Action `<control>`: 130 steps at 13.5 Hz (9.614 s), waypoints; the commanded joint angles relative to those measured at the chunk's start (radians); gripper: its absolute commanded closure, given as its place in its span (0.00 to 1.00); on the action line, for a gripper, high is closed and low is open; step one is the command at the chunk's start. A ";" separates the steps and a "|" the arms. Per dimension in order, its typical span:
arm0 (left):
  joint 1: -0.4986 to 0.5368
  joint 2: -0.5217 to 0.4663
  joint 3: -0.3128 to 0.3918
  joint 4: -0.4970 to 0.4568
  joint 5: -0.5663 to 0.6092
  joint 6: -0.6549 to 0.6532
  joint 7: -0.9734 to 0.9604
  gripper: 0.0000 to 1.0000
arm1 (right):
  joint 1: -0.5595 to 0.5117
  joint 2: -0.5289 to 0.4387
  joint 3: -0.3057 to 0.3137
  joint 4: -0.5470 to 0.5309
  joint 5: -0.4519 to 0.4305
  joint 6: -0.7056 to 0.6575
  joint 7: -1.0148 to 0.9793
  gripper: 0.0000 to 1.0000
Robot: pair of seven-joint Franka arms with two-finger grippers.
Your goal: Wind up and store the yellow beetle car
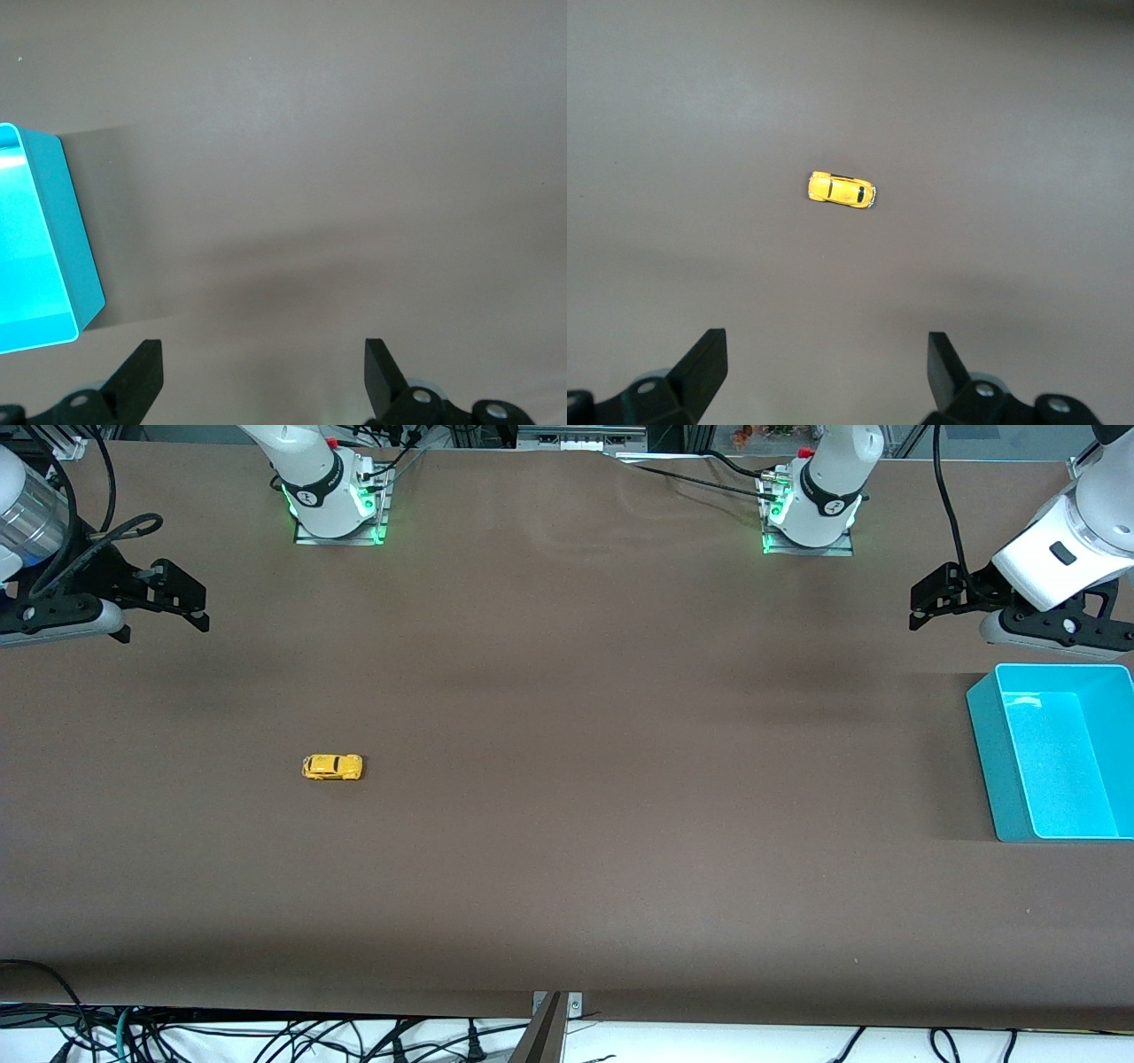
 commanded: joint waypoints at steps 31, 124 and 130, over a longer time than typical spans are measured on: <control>0.003 0.002 0.000 0.024 0.012 -0.023 -0.006 0.00 | 0.007 -0.013 0.001 -0.086 -0.013 0.006 0.022 0.00; 0.009 0.002 0.004 0.024 0.012 -0.031 -0.006 0.00 | -0.318 0.542 0.059 -0.504 0.024 1.006 -1.863 0.60; 0.009 0.004 0.004 0.024 0.012 -0.031 -0.006 0.00 | -0.438 0.544 0.059 -0.503 0.024 0.974 -1.997 0.60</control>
